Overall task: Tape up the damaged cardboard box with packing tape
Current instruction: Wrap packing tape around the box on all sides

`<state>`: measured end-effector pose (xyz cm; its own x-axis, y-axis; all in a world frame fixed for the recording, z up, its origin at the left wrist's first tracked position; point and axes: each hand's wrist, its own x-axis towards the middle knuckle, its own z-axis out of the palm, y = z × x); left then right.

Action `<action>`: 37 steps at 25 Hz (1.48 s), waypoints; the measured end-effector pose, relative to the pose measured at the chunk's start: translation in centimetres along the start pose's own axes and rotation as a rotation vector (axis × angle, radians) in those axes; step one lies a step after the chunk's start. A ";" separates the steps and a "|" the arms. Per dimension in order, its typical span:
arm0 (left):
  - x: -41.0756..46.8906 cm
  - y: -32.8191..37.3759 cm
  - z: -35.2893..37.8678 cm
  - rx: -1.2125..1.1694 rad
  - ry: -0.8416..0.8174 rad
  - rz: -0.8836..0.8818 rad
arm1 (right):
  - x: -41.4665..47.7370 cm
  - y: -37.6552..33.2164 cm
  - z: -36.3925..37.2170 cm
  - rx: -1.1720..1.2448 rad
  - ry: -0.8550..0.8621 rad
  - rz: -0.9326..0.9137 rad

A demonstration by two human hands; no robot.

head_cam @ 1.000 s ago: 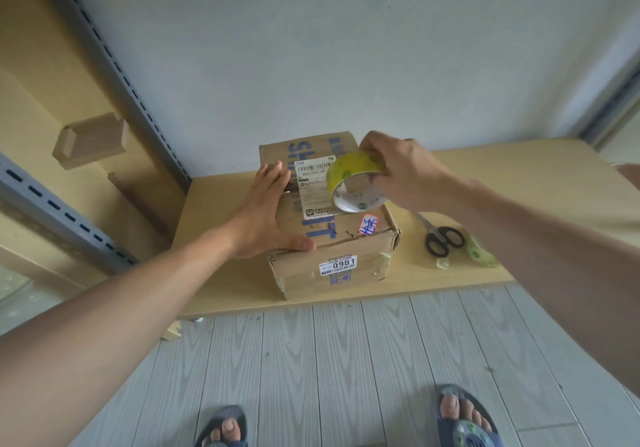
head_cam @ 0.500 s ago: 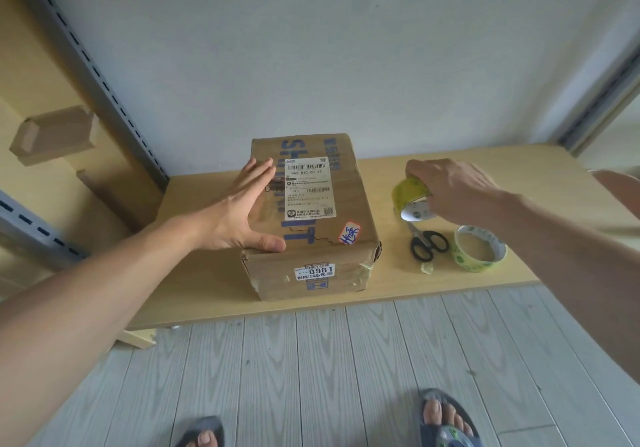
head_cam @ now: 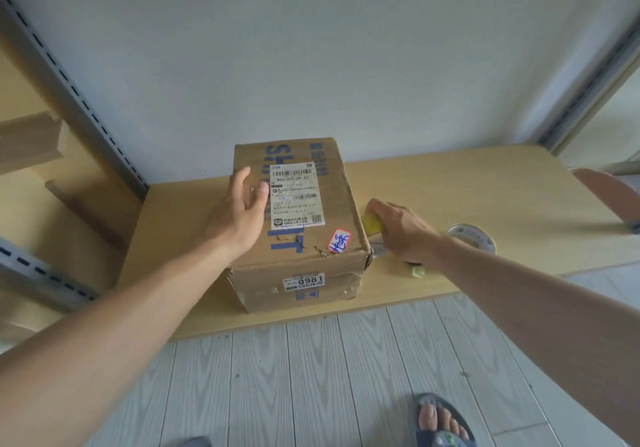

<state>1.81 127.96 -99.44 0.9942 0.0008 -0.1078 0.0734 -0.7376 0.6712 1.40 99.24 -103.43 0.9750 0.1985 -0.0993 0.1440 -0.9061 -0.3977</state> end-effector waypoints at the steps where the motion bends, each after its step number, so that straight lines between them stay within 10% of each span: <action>1: 0.1 0.0 0.6 -0.052 0.028 -0.010 | 0.0 0.1 0.1 0.043 0.009 0.031; 10: -0.7 -3.9 -2.5 -0.432 0.118 0.020 | -1.4 -1.6 -0.9 0.354 0.394 0.141; 31: 0.4 -7.5 -0.5 0.156 0.230 0.011 | 0.0 -9.5 -3.5 0.587 0.637 0.014; 37: -1.1 -4.4 -1.9 -0.546 0.049 0.014 | 0.8 -12.4 -2.8 0.490 0.590 -0.112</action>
<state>0.53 132.46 -100.84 0.9969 0.0347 -0.0705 0.0774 -0.2805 0.9567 0.91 109.55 -96.00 0.9077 -0.0770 0.4125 0.2895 -0.5966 -0.7485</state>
